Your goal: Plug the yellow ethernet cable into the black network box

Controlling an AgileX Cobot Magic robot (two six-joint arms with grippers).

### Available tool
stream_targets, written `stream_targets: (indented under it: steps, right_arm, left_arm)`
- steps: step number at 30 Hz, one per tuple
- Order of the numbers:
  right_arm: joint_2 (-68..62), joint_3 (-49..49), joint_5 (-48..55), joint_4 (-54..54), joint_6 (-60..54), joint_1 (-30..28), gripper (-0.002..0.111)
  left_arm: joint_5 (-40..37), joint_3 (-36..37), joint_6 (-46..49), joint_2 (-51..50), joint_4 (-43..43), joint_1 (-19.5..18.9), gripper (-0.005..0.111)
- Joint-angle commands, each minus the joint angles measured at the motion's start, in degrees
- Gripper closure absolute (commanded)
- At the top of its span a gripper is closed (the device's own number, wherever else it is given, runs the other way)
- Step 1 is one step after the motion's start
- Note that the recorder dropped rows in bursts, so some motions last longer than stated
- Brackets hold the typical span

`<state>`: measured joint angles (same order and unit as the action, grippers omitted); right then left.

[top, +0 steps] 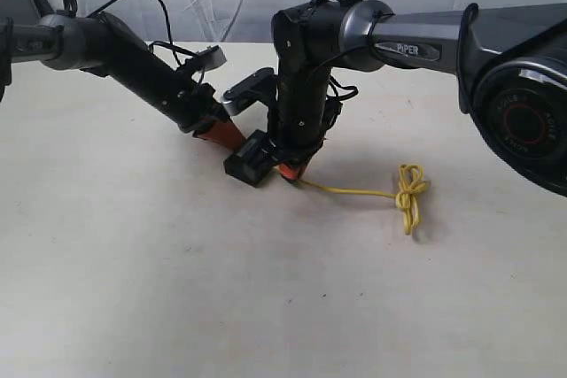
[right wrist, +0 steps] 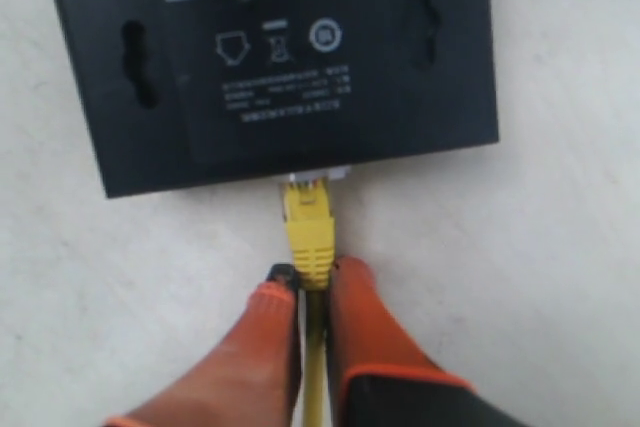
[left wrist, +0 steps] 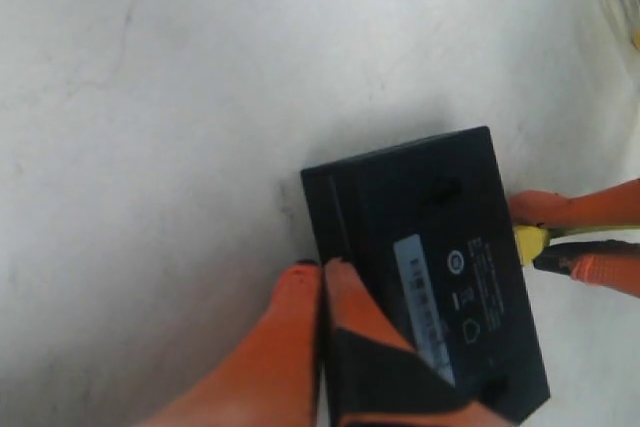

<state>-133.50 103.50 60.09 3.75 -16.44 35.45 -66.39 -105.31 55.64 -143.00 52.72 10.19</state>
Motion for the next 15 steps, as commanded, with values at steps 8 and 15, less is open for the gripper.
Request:
stream_targets:
  steps: [8, 15]
  right_arm:
    - [0.98, 0.94, -1.63, 0.74, -4.74, -0.15, 0.109]
    - [0.98, 0.94, 0.6, 0.74, -7.98, -0.15, 0.109]
  left_arm:
    - [-3.17, 0.51, -1.49, 0.38, 0.02, -3.05, 0.107]
    - [-3.57, 0.51, -2.9, 0.38, -1.68, -3.3, 0.107]
